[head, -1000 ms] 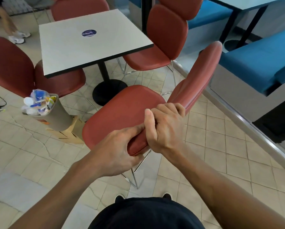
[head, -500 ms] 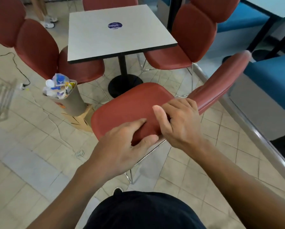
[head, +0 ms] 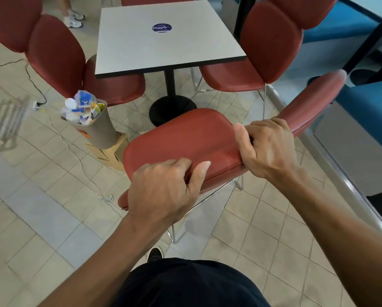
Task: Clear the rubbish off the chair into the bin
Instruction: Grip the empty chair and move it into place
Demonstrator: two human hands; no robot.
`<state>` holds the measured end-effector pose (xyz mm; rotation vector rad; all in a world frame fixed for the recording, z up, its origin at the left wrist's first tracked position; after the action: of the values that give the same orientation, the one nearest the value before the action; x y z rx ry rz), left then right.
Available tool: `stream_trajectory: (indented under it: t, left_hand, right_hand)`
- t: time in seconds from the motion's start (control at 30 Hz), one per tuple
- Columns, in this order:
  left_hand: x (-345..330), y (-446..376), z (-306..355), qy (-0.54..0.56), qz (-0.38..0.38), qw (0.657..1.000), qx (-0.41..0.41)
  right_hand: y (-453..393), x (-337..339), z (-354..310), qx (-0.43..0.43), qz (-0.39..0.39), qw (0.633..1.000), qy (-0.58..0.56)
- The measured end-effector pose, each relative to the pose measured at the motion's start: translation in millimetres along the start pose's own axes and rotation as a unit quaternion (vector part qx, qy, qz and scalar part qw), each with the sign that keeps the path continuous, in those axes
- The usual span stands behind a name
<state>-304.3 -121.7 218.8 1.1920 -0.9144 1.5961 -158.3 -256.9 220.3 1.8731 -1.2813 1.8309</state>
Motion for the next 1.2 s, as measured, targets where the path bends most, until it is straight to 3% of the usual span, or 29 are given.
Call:
stream_trajectory:
  t: [0.57, 0.73, 0.87, 1.2]
  left_hand:
    - [29.4, -39.8, -88.2, 0.009, 0.055, 0.995, -0.085]
    - [34.6, -49.5, -101.0, 0.030, 0.028, 0.999, 0.003]
    - [29.8, -55.0, -74.5, -0.046, 0.049, 0.995, 0.071]
    - [32.3, -75.9, -52.2, -0.093, 0.078, 0.993, 0.011]
  right_hand:
    - [-35.9, -35.2, -61.2, -0.050, -0.002, 0.998, 0.032]
    - [-45.4, -30.9, -57.2, 0.016, 0.008, 1.000, 0.001]
    - [-45.7, -24.2, -35.5, 0.022, 0.003, 1.000, 0.019]
    - [-58.7, -30.1, -31.4, 0.017, 0.076, 0.996, 0.036]
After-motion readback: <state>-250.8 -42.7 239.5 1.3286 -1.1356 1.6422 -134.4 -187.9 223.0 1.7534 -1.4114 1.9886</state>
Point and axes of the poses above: each hand's wrist, its own y-axis away from the middle knuckle, its own x-axis out of the back of the hand, z = x × y, the point moved 7 cm from there along -y, towards the middle knuckle, and after that the axes turned 10 degrees about -z, right-handed, at the moved point
